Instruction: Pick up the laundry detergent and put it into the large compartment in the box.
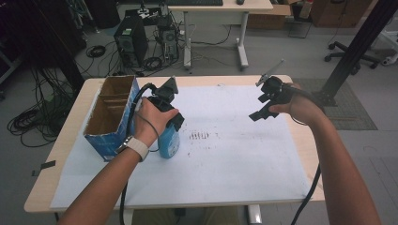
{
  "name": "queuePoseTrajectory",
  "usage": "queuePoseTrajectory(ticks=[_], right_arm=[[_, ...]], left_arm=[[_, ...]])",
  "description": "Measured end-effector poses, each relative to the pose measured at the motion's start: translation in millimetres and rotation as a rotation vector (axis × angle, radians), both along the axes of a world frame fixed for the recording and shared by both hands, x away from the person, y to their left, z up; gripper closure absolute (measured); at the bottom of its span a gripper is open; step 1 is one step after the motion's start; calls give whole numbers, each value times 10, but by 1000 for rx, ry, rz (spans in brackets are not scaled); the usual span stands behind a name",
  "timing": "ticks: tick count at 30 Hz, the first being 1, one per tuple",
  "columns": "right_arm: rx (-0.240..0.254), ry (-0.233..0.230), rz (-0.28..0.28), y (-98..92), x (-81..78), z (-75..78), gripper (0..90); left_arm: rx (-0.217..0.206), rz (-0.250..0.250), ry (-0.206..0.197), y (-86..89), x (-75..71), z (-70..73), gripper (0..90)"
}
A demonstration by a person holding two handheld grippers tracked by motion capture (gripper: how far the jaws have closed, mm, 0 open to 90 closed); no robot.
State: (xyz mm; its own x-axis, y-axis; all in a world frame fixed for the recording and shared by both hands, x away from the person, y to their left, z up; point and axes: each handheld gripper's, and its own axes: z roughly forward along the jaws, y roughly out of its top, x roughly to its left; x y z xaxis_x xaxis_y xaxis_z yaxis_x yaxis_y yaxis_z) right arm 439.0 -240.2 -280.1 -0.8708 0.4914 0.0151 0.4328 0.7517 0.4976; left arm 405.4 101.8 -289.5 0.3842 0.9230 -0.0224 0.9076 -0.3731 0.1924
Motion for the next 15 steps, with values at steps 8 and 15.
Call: queuePoseTrajectory(ticks=[8,15], right_arm=[[1,0,-2,-11,-6,-3,97],[-2,2,1,0,-5,-19,97]], left_arm=[[-3,-9,2,2,-1,-16,215],[-10,-4,-4,13,1,-15,267]])
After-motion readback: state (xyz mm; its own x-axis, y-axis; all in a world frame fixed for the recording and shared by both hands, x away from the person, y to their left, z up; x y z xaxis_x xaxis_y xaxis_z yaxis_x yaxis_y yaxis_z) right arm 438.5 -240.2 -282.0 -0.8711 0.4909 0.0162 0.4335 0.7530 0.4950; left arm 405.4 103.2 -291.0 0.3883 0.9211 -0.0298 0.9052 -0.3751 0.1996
